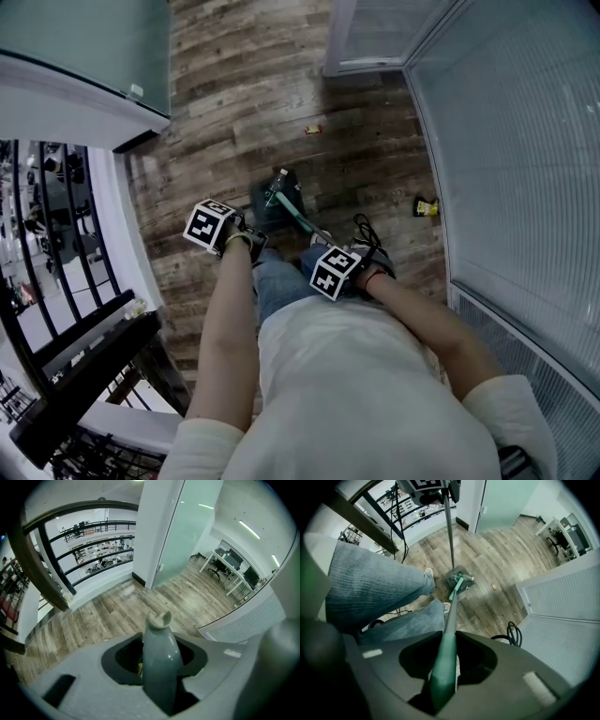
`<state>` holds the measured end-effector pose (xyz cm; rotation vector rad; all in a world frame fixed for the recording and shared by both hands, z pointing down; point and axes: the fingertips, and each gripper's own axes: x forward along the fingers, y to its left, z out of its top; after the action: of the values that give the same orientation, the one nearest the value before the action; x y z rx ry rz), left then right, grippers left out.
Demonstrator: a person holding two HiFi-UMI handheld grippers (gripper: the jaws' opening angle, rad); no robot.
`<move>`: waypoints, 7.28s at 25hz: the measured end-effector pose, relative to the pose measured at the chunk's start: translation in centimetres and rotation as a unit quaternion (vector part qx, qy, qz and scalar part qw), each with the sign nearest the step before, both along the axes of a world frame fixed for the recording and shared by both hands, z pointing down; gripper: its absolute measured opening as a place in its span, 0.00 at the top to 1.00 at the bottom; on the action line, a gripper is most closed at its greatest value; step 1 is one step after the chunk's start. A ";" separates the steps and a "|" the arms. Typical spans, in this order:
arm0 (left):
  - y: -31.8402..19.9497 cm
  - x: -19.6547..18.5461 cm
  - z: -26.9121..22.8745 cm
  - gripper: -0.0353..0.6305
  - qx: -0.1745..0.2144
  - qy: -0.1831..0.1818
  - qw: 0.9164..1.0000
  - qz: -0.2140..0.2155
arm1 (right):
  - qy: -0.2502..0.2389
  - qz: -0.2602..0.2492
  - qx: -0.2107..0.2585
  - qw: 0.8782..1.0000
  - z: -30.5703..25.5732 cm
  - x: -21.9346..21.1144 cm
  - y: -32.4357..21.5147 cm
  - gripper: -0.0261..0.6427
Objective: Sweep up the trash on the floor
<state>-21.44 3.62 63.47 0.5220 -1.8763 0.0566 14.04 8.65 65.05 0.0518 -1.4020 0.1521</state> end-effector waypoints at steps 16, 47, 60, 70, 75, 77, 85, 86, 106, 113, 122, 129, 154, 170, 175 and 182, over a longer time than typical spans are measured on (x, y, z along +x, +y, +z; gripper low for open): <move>-0.5 -1.3 -0.2 0.74 0.014 0.005 1.000 -0.027 | -0.020 0.109 -0.019 0.994 -2.2 5.5 -2.5 0.81; -7.6 -2.0 -0.8 0.76 0.025 0.002 0.999 -0.037 | -0.002 0.213 0.097 0.972 -1.7 6.6 -22.5 0.81; -10.6 -2.2 -0.9 0.76 0.008 0.002 0.999 -0.032 | 0.020 0.152 0.140 0.978 -0.6 3.3 -31.0 0.81; -12.6 -2.9 -0.6 0.75 0.002 0.005 1.000 -0.009 | 0.053 0.090 0.154 0.983 1.5 0.2 -33.1 0.81; -13.2 -3.1 -0.5 0.75 0.001 0.005 1.000 -0.014 | 0.086 0.006 0.153 0.984 2.6 -0.7 -32.4 0.81; -13.3 -3.0 -0.6 0.75 0.002 0.005 1.000 -0.017 | 0.098 -0.028 0.151 0.983 3.1 -0.9 -31.9 0.81; -13.3 -3.3 -0.4 0.74 0.011 0.003 1.000 -0.020 | 0.111 -0.122 0.160 0.973 3.7 -1.9 -29.8 0.81; -13.2 -3.4 -0.4 0.74 0.011 0.004 1.000 -0.020 | 0.113 -0.128 0.159 0.972 3.6 -1.9 -29.5 0.81; -12.8 -3.8 -0.2 0.74 0.021 0.005 1.000 -0.017 | 0.126 -0.171 0.144 0.967 3.4 0.1 -21.0 0.81; -13.0 -3.7 -0.3 0.73 0.022 0.006 1.000 -0.015 | 0.120 -0.115 0.129 0.978 3.1 -0.1 -18.4 0.82; -13.1 -3.5 -0.1 0.73 0.022 0.006 1.000 -0.013 | 0.113 -0.043 0.110 0.987 3.0 -1.2 -15.6 0.82; -13.2 -3.3 -0.2 0.73 0.022 0.005 1.000 -0.011 | 0.107 0.010 0.090 0.990 2.5 -2.1 -14.3 0.82; -12.1 -4.6 -0.1 0.73 0.042 0.015 0.999 -0.015 | 0.054 0.235 0.012 0.970 1.5 -7.0 -8.6 0.82; -11.2 -4.5 -0.5 0.76 0.021 0.000 0.999 0.026 | 0.013 0.192 0.010 0.981 -2.0 -3.8 -7.6 0.81; -9.4 -5.3 -0.9 0.77 0.024 -0.008 0.999 0.035 | 0.005 0.232 0.019 0.973 -2.6 -2.2 -8.7 0.81; -6.4 -8.0 -1.5 0.78 0.019 -0.026 0.999 0.022 | 0.004 0.283 0.040 0.958 -2.5 -0.7 -10.6 0.81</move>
<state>-29.42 -2.74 61.99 0.5926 -1.9199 0.0649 13.32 -1.93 62.56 0.5221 -1.3536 0.5684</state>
